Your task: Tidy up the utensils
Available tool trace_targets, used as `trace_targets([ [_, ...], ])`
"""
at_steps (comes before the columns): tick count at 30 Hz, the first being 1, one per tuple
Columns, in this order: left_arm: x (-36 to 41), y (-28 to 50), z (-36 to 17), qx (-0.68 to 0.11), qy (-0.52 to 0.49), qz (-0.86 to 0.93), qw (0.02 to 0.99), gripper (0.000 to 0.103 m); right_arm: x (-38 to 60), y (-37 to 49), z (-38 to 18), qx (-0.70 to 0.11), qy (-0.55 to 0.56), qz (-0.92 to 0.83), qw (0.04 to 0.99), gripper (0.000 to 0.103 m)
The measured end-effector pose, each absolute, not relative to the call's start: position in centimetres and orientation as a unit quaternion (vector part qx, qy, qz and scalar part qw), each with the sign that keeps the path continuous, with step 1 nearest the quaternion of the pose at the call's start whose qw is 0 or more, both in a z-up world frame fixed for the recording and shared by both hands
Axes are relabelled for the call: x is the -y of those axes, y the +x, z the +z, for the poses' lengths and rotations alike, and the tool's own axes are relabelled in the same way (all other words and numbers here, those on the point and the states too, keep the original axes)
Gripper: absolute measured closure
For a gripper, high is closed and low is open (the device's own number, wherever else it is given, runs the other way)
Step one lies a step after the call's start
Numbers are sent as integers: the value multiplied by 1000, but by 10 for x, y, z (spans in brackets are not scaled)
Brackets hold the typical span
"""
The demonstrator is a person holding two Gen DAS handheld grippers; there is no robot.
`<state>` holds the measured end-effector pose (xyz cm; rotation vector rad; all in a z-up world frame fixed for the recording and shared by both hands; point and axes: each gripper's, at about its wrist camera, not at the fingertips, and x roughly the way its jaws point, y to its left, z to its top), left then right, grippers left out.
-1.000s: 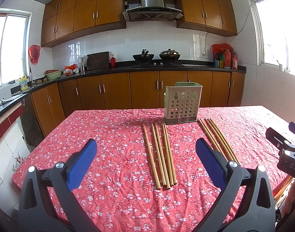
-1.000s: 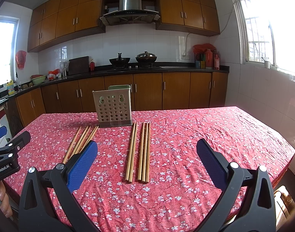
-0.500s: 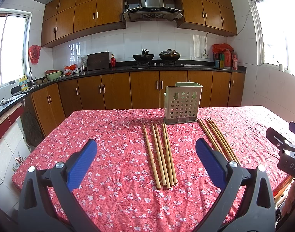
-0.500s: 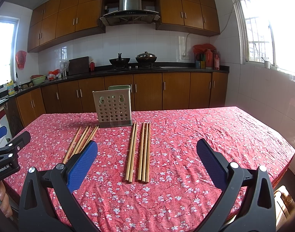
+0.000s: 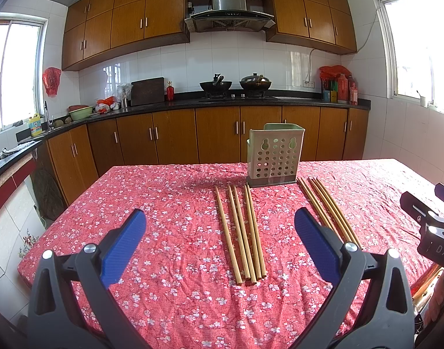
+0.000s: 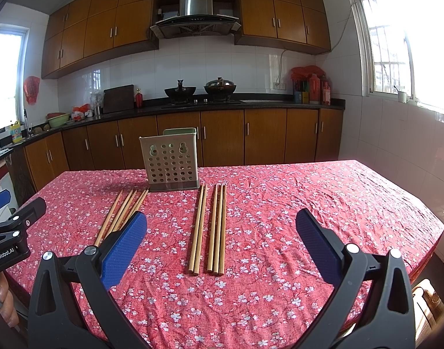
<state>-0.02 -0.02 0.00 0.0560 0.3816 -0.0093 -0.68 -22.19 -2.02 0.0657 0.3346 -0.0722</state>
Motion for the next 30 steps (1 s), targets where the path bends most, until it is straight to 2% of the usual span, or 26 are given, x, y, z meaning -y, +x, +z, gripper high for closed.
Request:
trace_targets([
  [30, -2, 6, -1, -197, 27, -1, 980, 4, 226, -7, -21, -173, 34, -36, 984, 2],
])
